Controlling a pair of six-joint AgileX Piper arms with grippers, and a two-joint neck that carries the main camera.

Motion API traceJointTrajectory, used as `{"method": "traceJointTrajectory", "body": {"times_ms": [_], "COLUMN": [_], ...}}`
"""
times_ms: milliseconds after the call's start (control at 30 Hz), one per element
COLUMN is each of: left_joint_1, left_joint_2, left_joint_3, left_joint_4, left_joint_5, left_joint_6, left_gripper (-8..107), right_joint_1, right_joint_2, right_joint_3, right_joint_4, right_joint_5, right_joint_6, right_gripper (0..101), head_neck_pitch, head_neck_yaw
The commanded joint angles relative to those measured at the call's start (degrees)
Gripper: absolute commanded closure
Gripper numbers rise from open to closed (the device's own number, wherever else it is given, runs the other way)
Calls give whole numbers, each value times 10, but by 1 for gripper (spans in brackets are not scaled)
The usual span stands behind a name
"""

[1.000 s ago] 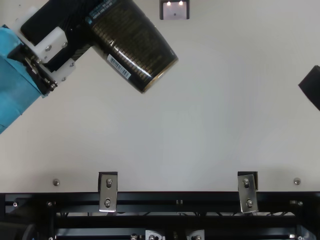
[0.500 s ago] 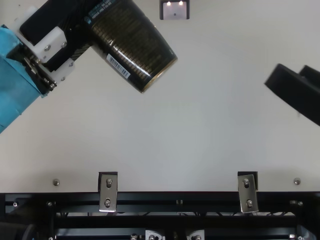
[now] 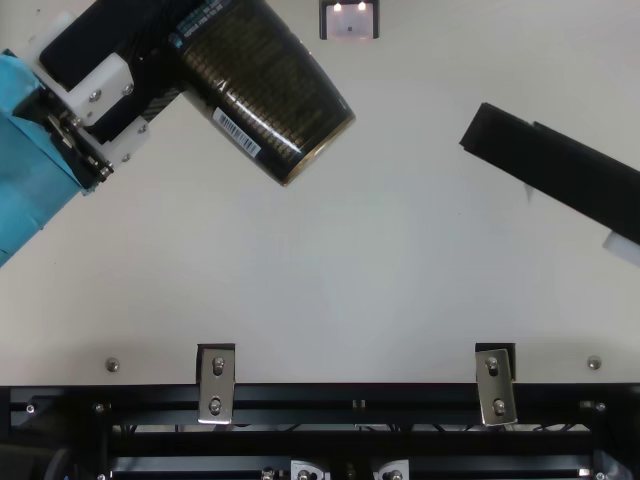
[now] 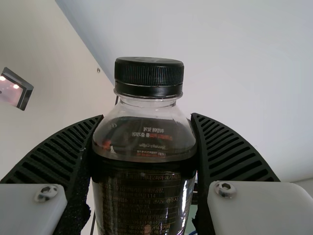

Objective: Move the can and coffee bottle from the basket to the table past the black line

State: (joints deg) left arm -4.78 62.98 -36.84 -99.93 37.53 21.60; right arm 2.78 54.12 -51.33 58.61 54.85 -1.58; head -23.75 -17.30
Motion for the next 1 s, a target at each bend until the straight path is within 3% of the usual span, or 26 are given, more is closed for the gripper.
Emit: {"method": "traceJointTrajectory", "body": {"times_ms": [0, 300, 600, 967], "left_joint_1": [0, 0, 0, 0], "left_joint_2": [0, 0, 0, 0], "left_joint_3": [0, 0, 0, 0], "left_joint_4": [0, 0, 0, 0], "left_joint_5": [0, 0, 0, 0], "left_joint_6": [0, 0, 0, 0], "left_gripper": [89, 89, 89, 89], "right_joint_1": [-1, 10, 44, 54], "right_joint_2": [5, 76, 147, 162], "right_joint_3": [0, 8, 7, 7], "right_joint_4": [4, 59, 121, 140], "right_joint_5": [1, 6, -12, -24], "right_joint_6": [-1, -33, -59, -67], "right_gripper": [0, 0, 0, 0], "head_neck_pitch": [-2, -2, -2, -2], "head_neck_yaw": [-7, -7, -7, -7]}}
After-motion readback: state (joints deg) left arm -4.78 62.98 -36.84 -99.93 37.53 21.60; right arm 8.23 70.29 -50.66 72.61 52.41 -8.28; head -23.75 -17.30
